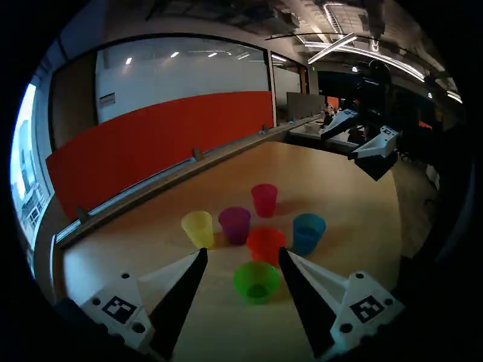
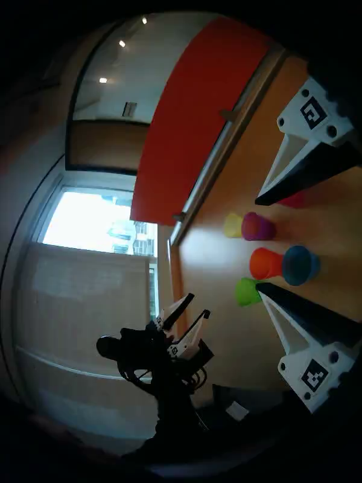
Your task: Pour water
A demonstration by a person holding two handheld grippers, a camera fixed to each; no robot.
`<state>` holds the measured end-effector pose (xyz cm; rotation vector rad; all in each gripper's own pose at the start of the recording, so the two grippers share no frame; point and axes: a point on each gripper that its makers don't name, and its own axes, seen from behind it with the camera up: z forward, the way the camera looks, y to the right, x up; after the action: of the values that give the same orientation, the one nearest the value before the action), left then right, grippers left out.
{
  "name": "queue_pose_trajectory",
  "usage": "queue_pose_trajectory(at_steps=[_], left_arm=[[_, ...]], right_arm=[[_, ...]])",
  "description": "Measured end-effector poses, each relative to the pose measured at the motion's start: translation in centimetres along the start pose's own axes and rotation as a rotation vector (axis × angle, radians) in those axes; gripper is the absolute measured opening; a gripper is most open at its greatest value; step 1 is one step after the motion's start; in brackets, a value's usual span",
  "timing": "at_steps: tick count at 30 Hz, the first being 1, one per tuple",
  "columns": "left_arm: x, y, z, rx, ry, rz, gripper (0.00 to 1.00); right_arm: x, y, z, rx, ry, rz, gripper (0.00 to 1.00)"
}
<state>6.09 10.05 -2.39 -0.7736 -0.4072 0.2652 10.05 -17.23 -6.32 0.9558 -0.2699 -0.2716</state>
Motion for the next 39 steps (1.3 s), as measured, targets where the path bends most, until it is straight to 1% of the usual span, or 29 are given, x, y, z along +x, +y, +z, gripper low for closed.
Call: queue_pose_trajectory(at_steps=[6, 15, 18, 23, 30, 39], left_arm=[[-2.2, 0.7, 0.7, -0.029, -0.044, -0.019, 0.87], [-5.7, 1.6, 1.9, -0.068, -0.116, -0.006, 0.87], [-6.7, 2.1, 2.3, -0.086, -0.136, -0.006, 0.87], [-8.3, 2.5, 2.9, -0.099, -0.166, -0.013, 0.87], [-10.1, 2.7, 3.7, -0.104, -0.203, -0.023, 0.87], [-11.8, 2.8, 4.6, -0.106, -0.232, -0.039, 0.87]], right_arm=[[-1.7, -0.1, 0.6, 0.008, -0.026, 0.007, 0.99], [-4.5, -0.6, 1.8, 0.028, -0.074, 0.018, 0.99], [-5.5, -1.1, 2.2, 0.041, -0.093, 0.022, 1.00], [-7.0, -1.7, 2.7, 0.050, -0.121, 0.019, 1.00], [-8.8, -2.2, 3.3, 0.059, -0.155, 0.014, 1.00], [-10.7, -2.8, 4.2, 0.071, -0.193, 0.007, 0.99]])
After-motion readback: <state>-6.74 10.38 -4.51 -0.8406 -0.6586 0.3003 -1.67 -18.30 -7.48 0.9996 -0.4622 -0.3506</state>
